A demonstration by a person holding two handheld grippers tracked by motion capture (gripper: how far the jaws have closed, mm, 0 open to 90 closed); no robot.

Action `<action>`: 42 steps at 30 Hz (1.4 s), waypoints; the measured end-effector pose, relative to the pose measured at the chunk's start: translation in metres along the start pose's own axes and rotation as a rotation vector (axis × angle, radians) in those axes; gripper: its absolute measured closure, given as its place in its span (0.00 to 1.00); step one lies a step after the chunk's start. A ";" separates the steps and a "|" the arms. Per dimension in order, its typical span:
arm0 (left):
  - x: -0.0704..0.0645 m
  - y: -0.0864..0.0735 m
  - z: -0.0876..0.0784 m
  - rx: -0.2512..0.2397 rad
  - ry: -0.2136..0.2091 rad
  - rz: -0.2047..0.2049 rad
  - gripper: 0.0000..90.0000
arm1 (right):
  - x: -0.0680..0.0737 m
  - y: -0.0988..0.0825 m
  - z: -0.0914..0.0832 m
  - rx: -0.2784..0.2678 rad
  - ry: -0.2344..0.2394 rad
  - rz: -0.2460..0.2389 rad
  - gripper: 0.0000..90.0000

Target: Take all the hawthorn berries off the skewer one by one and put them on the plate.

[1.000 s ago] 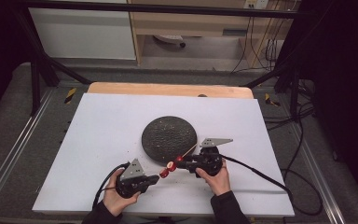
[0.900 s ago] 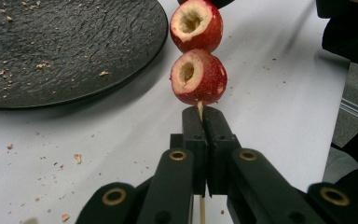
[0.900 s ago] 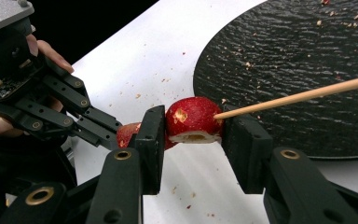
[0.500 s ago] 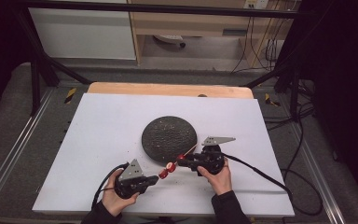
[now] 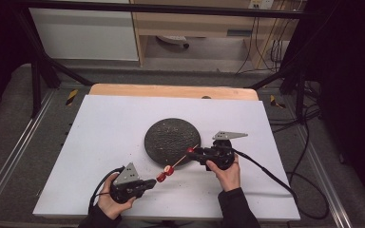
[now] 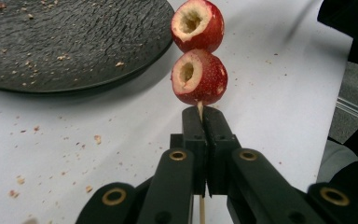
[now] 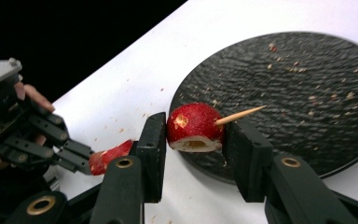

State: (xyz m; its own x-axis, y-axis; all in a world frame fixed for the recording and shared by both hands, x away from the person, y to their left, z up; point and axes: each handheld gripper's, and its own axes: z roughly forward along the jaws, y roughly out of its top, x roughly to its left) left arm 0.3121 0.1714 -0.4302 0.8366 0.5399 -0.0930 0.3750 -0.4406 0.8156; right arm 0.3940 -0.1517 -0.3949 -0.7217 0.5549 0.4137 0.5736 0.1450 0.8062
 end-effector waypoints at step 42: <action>0.037 -0.014 -0.021 -0.012 0.120 -0.132 0.98 | -0.034 0.025 0.043 0.053 -0.159 0.021 0.68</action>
State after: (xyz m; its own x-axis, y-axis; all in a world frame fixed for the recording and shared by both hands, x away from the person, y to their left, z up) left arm 0.3292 0.2125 -0.4324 0.7264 0.6747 -0.1311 0.4729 -0.3522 0.8077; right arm 0.4497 -0.1315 -0.4069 -0.6410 0.6806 0.3549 0.6111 0.1727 0.7725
